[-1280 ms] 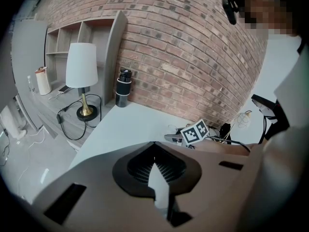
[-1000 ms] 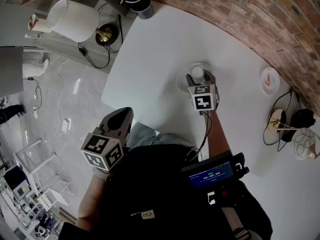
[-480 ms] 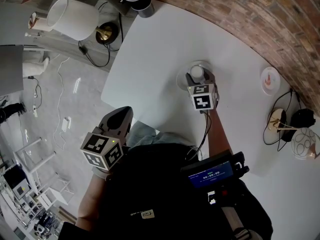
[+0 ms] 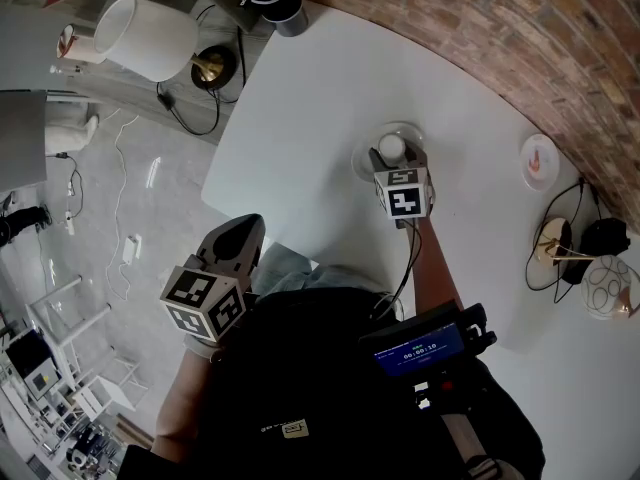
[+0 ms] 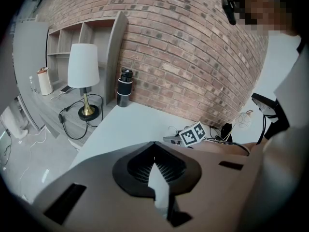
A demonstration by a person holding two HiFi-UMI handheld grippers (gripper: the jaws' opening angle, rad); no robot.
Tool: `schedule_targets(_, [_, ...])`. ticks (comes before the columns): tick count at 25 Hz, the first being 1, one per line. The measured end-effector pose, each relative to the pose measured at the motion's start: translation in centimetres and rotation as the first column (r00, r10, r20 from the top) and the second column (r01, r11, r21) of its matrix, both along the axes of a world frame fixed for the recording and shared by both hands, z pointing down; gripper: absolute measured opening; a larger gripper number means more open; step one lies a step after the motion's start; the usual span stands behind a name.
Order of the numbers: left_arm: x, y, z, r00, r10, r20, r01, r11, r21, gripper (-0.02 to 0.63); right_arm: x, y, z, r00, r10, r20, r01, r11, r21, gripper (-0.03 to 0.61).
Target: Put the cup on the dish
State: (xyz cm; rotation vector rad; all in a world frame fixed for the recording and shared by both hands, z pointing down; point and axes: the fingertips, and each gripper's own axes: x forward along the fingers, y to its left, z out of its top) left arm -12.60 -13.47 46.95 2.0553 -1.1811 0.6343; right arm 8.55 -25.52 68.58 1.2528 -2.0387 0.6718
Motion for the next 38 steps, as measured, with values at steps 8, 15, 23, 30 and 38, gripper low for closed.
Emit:
schedule_targets(8, [-0.1,0.1,0.1,1.000,-0.008,-0.003,0.008,1.000,-0.004,0.005,-0.5,0.7,1.1,0.993,-0.054,-0.102,0.050,0.998,-0.042,0.261])
schedule_targets(15, [-0.2,0.2,0.0,1.000,-0.011,-0.011,0.011,1.000,-0.001,0.005,-0.6,0.4,0.4,0.997,-0.035,-0.073,0.033,0.999,-0.026,0.261])
schedule_targets(23, [-0.2,0.4,-0.3,1.000,-0.006,-0.020,0.007,1.000,0.013,0.005,-0.7,0.9,-0.7,0.997,-0.044,-0.069,0.041,0.999,-0.035,0.261])
schedule_targets(30, [-0.1,0.6,-0.6,1.000,0.007,-0.028,-0.006,1.000,0.026,0.005,-0.8,0.9,-2.7,0.999,-0.031,-0.035,0.031,0.999,0.018,0.262])
schedule_targets(38, [-0.1,0.9,-1.1,0.999,0.018,-0.035,-0.017,0.999,0.048,0.005,-0.7,1.3,-3.5,0.999,-0.030,-0.042,0.031,0.999,0.035,0.263])
